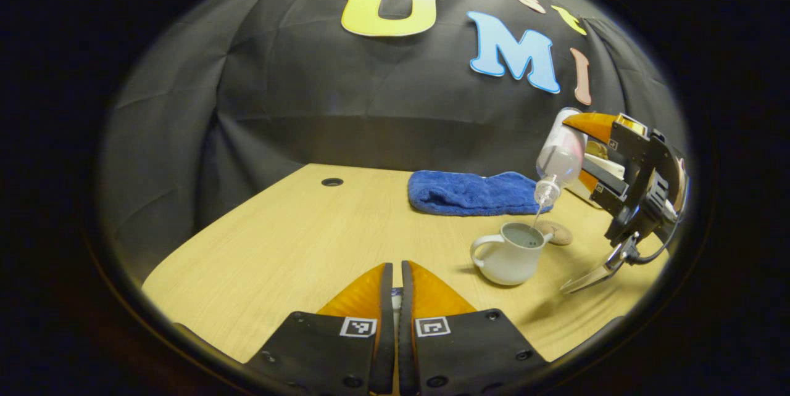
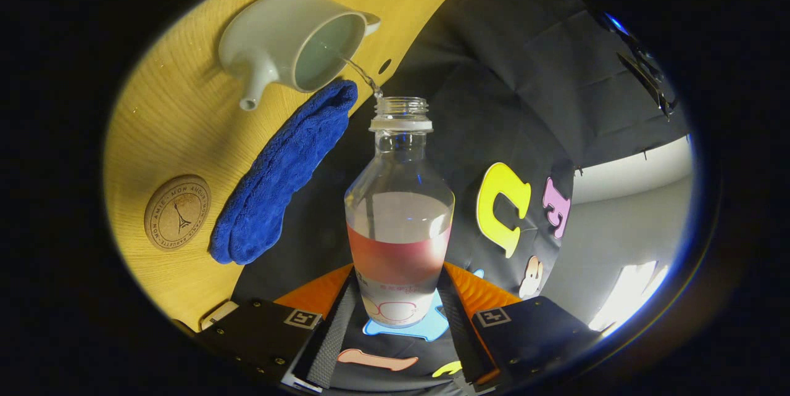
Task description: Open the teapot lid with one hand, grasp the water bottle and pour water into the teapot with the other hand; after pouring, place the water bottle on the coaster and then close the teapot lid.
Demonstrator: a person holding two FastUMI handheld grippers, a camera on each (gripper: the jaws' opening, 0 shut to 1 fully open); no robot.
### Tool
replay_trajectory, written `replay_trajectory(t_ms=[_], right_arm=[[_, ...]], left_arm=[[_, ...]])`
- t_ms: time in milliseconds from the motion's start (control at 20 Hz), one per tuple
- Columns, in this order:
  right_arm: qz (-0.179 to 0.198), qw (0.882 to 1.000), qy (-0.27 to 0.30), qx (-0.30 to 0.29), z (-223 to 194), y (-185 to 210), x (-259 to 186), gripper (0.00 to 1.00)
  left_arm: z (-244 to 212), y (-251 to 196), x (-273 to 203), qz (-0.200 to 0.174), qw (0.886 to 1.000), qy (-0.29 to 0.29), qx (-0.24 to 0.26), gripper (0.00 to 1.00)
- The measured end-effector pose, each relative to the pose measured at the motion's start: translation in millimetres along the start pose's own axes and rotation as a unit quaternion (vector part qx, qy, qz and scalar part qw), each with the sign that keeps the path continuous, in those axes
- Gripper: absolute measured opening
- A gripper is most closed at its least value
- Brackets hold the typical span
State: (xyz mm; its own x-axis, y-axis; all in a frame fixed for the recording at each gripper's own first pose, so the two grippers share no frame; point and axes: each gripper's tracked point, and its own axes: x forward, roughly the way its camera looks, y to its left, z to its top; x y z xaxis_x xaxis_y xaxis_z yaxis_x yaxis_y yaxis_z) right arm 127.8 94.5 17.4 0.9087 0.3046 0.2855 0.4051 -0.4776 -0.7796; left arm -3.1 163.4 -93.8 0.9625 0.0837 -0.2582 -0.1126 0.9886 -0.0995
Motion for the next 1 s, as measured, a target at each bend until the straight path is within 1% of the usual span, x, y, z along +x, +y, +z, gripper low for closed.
replay_trajectory(t_ms=[100,450,1000], right_arm=[[-0.009,1.000,-0.004,-0.012,-0.6,-2.7,0.9,0.76],[-0.016,0.999,-0.018,-0.029,0.1,-5.8,2.6,0.76],[-0.031,0.996,-0.044,-0.078,1.9,-16.0,6.9,0.76]], left_arm=[[-0.9,1.0,-0.1,0.000,1.000,0.001,-0.001,0.10],[-4.6,3.5,-0.1,0.001,1.000,0.004,-0.006,0.10],[-8.4,4.4,0.2,-0.001,1.000,0.005,-0.013,0.09]])
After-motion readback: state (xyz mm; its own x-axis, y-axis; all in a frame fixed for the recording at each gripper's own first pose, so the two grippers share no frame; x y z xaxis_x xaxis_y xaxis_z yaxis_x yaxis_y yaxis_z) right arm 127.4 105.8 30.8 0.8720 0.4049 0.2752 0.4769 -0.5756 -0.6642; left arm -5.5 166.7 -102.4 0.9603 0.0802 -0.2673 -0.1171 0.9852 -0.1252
